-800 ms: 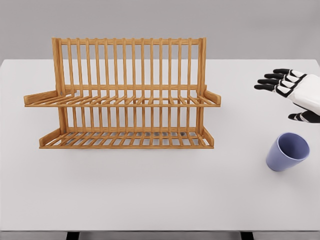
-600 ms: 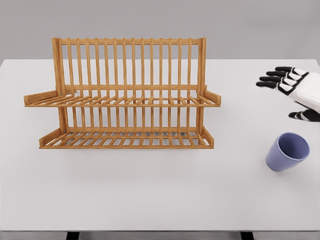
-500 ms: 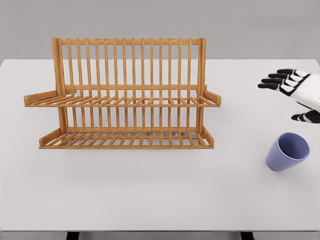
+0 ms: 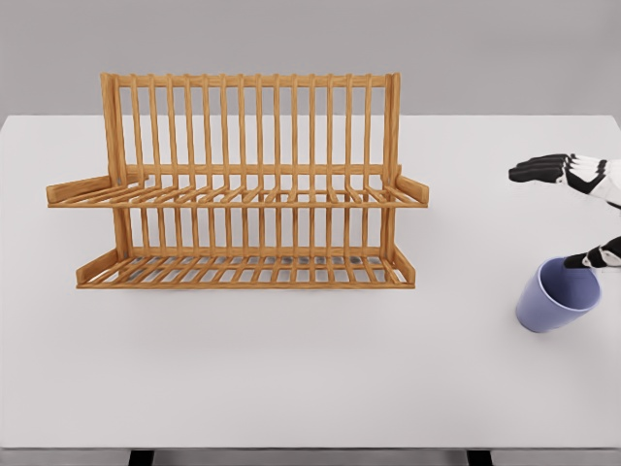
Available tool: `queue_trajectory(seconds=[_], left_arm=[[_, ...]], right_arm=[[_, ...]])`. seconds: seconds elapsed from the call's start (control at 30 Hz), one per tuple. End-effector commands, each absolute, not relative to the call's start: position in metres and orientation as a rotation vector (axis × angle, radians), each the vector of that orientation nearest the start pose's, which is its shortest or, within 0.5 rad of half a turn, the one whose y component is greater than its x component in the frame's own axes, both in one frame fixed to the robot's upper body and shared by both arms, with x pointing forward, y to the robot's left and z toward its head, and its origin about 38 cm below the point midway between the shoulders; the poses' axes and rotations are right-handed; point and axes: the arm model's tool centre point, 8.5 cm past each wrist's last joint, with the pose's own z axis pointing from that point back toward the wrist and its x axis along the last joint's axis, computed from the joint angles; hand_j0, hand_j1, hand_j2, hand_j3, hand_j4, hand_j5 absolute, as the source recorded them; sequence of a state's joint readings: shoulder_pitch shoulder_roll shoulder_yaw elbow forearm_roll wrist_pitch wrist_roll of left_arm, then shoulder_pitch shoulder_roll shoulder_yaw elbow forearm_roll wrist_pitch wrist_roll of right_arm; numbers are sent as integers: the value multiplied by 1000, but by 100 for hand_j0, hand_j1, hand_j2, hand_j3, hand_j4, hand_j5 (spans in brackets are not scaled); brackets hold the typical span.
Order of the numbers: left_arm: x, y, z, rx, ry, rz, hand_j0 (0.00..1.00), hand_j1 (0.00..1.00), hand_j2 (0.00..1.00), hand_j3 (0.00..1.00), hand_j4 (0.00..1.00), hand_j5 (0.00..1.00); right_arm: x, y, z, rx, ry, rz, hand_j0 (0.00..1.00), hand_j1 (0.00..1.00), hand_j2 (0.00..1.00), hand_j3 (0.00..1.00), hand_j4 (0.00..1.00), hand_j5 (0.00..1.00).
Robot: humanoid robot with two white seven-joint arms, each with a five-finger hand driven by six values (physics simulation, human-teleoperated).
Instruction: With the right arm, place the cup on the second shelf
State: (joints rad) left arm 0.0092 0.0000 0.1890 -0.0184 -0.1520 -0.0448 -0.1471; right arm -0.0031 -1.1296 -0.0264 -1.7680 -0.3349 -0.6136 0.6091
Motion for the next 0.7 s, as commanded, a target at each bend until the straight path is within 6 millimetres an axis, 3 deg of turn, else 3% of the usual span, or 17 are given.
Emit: queue_trajectory(seconds=[0.0,0.13,0.43,0.67], left_arm=[[6,261,-262,-56,-59,30,100,100,100,100,100,100],[5,261,-262,-56,-57,30,100,100,100,100,100,100],[5,261,-262,-56,-57,30,100,100,100,100,100,100],[6,261,-262,-56,-59,30,100,100,100,100,100,100]], right_arm=[[322,-388,297,-76,-1746,1616,100,100,100,100,100,100],[317,-392,304,114,-1828,1423,100,100,100,100,100,100],[313,-403,290,238,-1785,1237,100,100,100,100,100,100],[310,-422,249,307,-1760,971,100,100,100,100,100,100]])
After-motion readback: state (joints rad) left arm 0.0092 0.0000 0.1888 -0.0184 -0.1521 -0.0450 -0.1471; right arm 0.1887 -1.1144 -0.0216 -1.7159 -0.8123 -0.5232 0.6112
